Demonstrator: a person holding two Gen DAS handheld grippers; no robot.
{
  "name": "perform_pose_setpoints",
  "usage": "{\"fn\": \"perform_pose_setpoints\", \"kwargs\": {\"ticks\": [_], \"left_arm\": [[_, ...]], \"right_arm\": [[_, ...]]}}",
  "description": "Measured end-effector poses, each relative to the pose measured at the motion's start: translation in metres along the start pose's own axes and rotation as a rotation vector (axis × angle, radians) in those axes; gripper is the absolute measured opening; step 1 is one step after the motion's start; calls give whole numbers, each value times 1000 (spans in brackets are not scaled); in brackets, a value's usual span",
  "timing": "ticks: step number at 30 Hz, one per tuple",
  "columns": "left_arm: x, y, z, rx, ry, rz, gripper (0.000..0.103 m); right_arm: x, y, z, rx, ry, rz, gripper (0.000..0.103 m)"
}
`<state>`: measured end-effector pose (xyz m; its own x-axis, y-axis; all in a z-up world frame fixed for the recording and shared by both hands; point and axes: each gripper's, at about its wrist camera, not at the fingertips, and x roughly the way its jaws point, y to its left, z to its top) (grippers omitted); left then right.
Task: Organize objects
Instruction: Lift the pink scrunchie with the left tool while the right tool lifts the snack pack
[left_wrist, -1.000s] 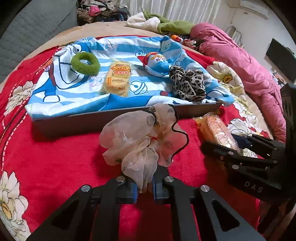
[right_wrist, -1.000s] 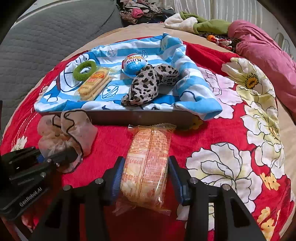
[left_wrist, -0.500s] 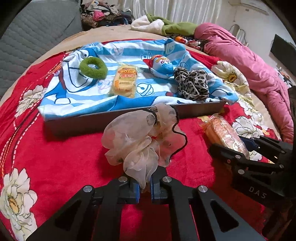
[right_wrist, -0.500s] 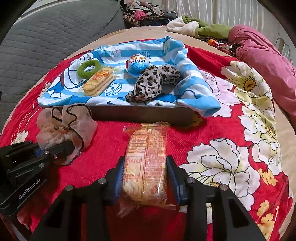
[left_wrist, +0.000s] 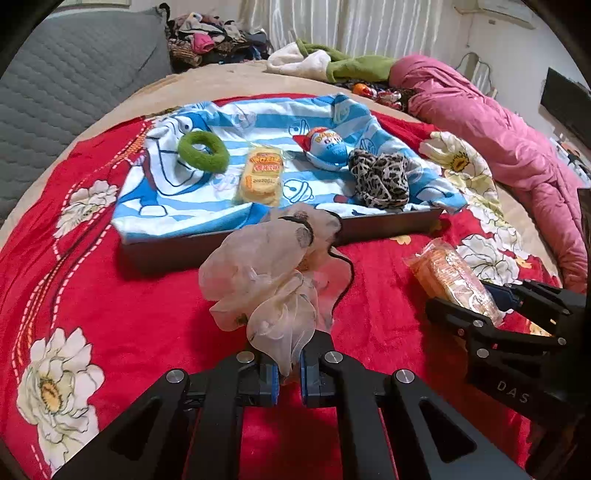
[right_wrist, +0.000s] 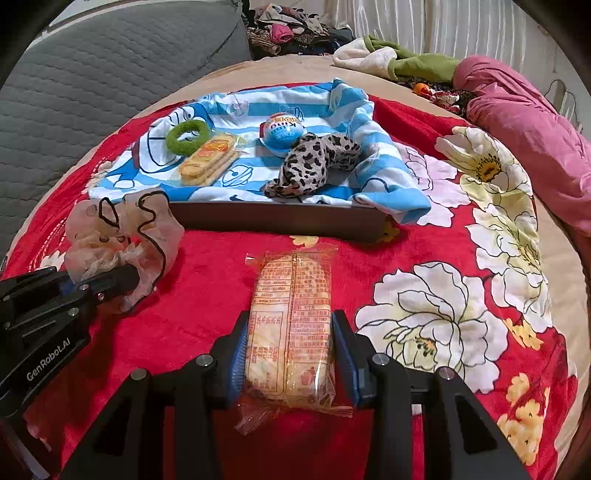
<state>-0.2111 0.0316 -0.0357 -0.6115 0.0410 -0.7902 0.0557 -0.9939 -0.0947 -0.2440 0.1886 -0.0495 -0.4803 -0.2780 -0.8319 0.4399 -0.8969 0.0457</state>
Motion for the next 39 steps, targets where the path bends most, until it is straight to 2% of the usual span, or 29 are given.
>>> {"fn": "perform_pose_setpoints", "kwargs": {"ticks": [26, 39], "left_arm": [[-83, 2, -21, 0, -98, 17, 7], [-123, 12, -30, -16, -146, 24, 7]], "right_arm": [[-68, 30, -28, -22, -73, 27, 43], [-109, 54, -28, -50, -145, 30, 43]]}}
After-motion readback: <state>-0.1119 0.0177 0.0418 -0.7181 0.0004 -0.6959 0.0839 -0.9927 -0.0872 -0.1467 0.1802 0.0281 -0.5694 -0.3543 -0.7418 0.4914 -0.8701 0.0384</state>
